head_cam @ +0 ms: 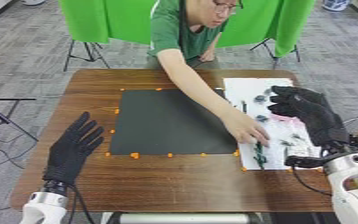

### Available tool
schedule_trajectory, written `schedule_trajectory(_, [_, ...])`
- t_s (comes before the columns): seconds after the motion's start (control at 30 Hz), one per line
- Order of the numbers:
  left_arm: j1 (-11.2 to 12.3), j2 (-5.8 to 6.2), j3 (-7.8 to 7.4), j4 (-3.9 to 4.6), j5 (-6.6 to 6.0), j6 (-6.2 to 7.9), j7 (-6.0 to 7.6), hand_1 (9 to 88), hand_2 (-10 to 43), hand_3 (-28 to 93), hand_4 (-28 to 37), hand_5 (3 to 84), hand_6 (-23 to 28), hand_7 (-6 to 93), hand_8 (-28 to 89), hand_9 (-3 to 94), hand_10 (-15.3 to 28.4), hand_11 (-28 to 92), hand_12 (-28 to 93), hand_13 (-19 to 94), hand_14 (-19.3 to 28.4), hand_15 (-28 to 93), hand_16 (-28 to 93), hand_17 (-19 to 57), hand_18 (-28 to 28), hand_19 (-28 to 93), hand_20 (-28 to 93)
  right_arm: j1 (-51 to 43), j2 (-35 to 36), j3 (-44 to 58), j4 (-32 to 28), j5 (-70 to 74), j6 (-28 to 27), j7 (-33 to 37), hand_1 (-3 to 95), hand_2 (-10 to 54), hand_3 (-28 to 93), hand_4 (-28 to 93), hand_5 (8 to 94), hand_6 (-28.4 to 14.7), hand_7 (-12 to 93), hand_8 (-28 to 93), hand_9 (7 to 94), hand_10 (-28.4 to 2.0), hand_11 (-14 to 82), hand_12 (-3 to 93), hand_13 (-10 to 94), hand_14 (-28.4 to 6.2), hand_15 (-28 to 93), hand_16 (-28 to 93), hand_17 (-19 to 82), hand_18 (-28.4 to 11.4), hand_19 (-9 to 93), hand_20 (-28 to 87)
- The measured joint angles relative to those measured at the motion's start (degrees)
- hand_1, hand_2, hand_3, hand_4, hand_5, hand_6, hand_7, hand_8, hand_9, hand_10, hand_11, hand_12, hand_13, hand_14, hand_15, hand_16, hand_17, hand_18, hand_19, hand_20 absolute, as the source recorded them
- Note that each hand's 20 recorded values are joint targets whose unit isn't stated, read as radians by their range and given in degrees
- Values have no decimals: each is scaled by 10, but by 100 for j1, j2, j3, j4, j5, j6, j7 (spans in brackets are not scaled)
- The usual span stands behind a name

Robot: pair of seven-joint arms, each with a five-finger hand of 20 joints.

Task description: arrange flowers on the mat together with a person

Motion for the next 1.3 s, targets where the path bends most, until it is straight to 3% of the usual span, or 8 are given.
schedule_trajectory(0.67, [7,4,5,-2,-9,16,4,257,-14,695,-279,290,21,161,-91,240,111,160,151,230,135,202,17,-92,211,423,72,106,-139,-260,71,332,71,97,165,-10,788,-267,440,-45,231,-123,457,-156,182,208,424,-134,316,185,116,-219,489,252])
schedule_trajectory(1.03, [-94,7,42,46,-15,18,-97,254,-12,697,-279,290,20,161,-90,240,111,159,152,231,135,202,17,-92,211,424,73,109,-139,-284,86,374,178,96,149,25,789,-270,452,-47,239,-127,465,-161,188,208,428,-140,331,178,113,-222,495,256])
schedule_trajectory(1.3, [-93,13,48,49,-14,9,-96,255,-12,697,-280,290,20,160,-90,240,110,156,152,232,136,203,16,-92,211,425,73,63,-149,-235,83,375,168,91,147,26,790,-269,452,-48,238,-126,465,-160,189,209,429,-140,334,175,113,-222,497,256])
